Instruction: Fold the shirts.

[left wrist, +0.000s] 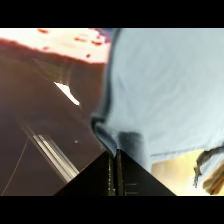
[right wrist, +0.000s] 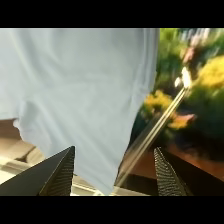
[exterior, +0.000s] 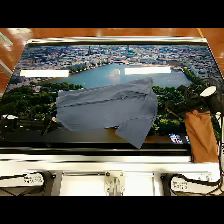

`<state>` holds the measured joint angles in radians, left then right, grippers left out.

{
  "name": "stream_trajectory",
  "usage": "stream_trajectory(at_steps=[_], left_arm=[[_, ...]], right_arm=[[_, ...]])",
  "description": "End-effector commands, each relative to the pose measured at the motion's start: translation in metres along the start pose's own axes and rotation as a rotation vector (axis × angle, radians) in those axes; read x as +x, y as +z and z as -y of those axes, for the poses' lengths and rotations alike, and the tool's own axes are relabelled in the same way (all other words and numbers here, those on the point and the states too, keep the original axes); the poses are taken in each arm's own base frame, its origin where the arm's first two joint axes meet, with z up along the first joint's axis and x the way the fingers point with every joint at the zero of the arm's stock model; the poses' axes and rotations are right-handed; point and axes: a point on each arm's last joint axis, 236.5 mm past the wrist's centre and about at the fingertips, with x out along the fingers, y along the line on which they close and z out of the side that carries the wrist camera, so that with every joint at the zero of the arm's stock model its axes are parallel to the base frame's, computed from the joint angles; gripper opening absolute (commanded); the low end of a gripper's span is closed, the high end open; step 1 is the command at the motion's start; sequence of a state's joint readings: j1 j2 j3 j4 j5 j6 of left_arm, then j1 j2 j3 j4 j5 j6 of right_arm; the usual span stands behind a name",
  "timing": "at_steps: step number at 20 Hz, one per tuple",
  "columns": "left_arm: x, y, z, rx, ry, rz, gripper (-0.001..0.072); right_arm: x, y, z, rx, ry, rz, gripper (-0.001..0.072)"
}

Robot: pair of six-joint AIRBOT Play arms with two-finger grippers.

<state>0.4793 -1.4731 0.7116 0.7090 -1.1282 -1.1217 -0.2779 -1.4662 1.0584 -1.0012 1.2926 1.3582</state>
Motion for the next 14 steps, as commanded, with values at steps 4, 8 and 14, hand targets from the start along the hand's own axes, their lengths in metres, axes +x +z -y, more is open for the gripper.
stream_trajectory(at_steps=[4, 8, 14], left_arm=[[-0.008, 0.002, 0.011, 0.066, -0.008, 0.019, 0.0037], [-0.017, 0.01, 0.021, 0.093, -0.014, 0.038, 0.0037], [-0.024, 0.017, 0.032, 0.109, -0.031, 0.07, 0.0037]], right_arm=[[0.031, 0.005, 0.012, 0.127, 0.033, 0.072, 0.0627], [0.052, 0.007, 0.016, 0.191, 0.072, 0.038, 0.0602], [0.064, 0.017, 0.021, 0.249, 0.085, 0.058, 0.0563]])
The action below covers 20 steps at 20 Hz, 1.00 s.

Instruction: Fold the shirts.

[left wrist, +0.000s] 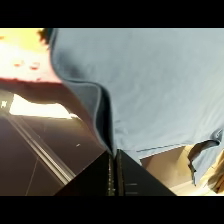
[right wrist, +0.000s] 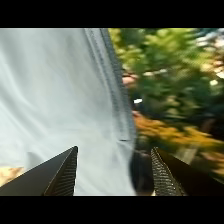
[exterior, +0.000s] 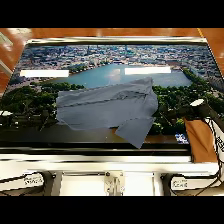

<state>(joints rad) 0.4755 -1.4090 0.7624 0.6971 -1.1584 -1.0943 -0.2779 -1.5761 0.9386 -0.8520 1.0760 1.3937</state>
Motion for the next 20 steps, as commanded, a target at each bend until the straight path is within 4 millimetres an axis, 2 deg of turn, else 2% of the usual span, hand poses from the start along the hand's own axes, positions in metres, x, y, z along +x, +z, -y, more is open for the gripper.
stream_trajectory(at_steps=[1, 2, 4, 5, 7, 8, 9, 10, 11, 12, 14, 15, 16, 17, 18, 19, 20], left_arm=[[-0.002, 0.003, 0.005, 0.003, -0.009, 0.011, 0.0036], [-0.002, 0.003, 0.005, -0.005, -0.009, 0.01, 0.0037], [-0.003, 0.003, 0.005, -0.003, -0.009, 0.014, 0.0036], [-0.004, 0.004, 0.006, 0.0, -0.008, 0.018, 0.0036], [-0.011, 0.011, 0.013, 0.027, -0.008, 0.043, 0.0035], [-0.02, 0.019, 0.021, 0.057, -0.007, 0.074, 0.0035], [-0.034, 0.03, 0.035, 0.101, -0.007, 0.122, 0.0034], [-0.055, 0.046, 0.056, 0.142, -0.011, 0.194, 0.0034], [-0.08, 0.06, 0.084, 0.212, -0.029, 0.276, 0.0034], [-0.115, 0.073, 0.123, 0.326, -0.051, 0.377, 0.0034], [-0.197, 0.08, 0.211, 0.569, -0.084, 0.598, 0.0035], [-0.248, 0.072, 0.26, 0.686, -0.089, 0.74, 0.0035], [-0.301, 0.054, 0.308, 0.798, -0.091, 0.896, 0.0036], [-0.349, 0.029, 0.35, 0.898, -0.092, 1.045, 0.0036], [-0.397, -0.005, 0.389, 0.987, -0.101, 1.204, 0.0036], [-0.435, -0.041, 0.417, 1.054, -0.111, 1.339, 0.0036], [-0.467, -0.077, 0.438, 1.086, -0.137, 1.456, 0.0036]], right_arm=[[0.01, 0.002, 0.004, 0.037, 0.01, -0.01, 0.0562], [0.013, -0.001, 0.005, 0.034, 0.01, -0.024, 0.0466], [0.013, 0.001, 0.005, 0.026, 0.01, -0.018, 0.0167], [0.012, 0.002, 0.002, 0.012, 0.022, -0.014, 0.0066], [0.002, 0.004, -0.018, -0.085, 0.076, -0.013, 0.0055], [-0.008, 0.007, -0.031, -0.146, 0.098, -0.002, 0.0055], [-0.024, 0.01, -0.045, -0.231, 0.113, 0.02, 0.0054], [-0.048, 0.016, -0.067, -0.37, 0.125, 0.072, 0.0054], [-0.078, 0.025, -0.089, -0.487, 0.123, 0.152, 0.0054], [-0.119, 0.035, -0.119, -0.592, 0.116, 0.276, 0.0054], [-0.225, 0.042, -0.192, -0.767, 0.113, 0.598, 0.0054], [-0.284, 0.032, -0.229, -0.844, 0.121, 0.776, 0.0054], [-0.35, 0.01, -0.265, -0.92, 0.128, 0.972, 0.0055], [-0.414, -0.019, -0.294, -0.976, 0.137, 1.172, 0.0055], [-0.463, -0.054, -0.313, -1.018, 0.152, 1.331, 0.0055], [-0.508, -0.094, -0.327, -1.048, 0.169, 1.48, 0.0055], [-0.539, -0.13, -0.334, -1.063, 0.186, 1.585, 0.0055]])
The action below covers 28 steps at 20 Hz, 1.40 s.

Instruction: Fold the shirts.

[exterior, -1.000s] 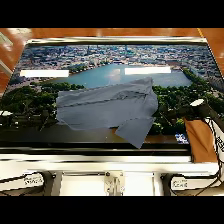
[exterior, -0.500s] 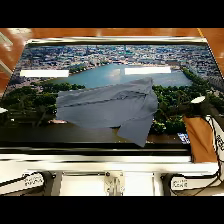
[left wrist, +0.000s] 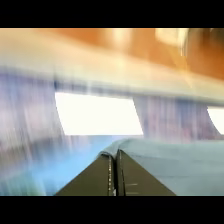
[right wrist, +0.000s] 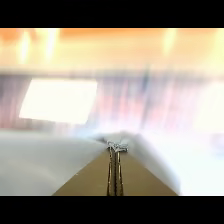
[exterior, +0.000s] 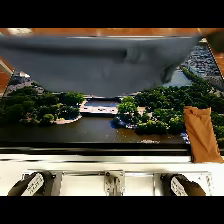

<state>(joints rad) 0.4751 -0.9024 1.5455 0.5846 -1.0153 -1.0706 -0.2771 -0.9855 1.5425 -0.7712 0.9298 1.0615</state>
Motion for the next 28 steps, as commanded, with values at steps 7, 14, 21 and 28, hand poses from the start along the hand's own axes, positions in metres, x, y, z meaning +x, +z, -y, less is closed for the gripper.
stream_trajectory(at_steps=[7, 14, 21, 28], left_arm=[[-0.2, 0.127, 0.135, 0.249, 0.232, 0.48, 0.0036], [-0.194, 0.079, 0.116, 0.27, 0.319, 0.263, 0.0036], [-0.122, -0.031, 0.018, 0.112, 0.37, -0.191, 0.0037], [0.009, -0.247, -0.118, -0.307, 0.337, -0.611, 0.0037]], right_arm=[[-0.26, 0.139, -0.111, -0.238, -0.259, 0.557, 0.0055], [-0.271, 0.123, -0.101, -0.214, -0.33, 0.5, 0.0055], [-0.132, -0.04, -0.013, 0.007, -0.287, -0.329, 0.0054], [0.077, -0.233, 0.064, 0.446, -0.081, -0.661, 0.0054]])
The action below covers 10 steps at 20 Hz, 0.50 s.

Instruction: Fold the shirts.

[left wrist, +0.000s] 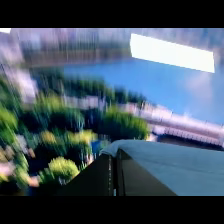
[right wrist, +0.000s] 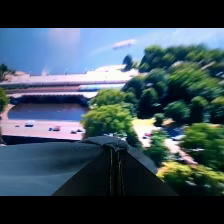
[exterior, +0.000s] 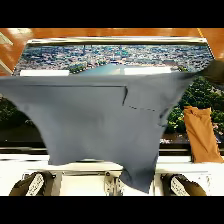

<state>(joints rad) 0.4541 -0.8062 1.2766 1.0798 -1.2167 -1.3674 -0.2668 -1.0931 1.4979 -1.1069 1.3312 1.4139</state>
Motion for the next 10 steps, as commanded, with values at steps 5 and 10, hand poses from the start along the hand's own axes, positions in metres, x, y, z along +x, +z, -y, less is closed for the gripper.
stream_trajectory(at_steps=[5, 10], left_arm=[[0.236, -0.041, -0.046, -0.196, -0.104, -0.187, 0.0037], [0.314, -0.026, -0.043, -0.169, -0.13, -0.148, 0.0037]], right_arm=[[0.251, 0.023, 0.025, 0.156, 0.037, 0.132, 0.0054], [0.298, 0.039, 0.029, 0.124, -0.032, 0.296, 0.0055]])
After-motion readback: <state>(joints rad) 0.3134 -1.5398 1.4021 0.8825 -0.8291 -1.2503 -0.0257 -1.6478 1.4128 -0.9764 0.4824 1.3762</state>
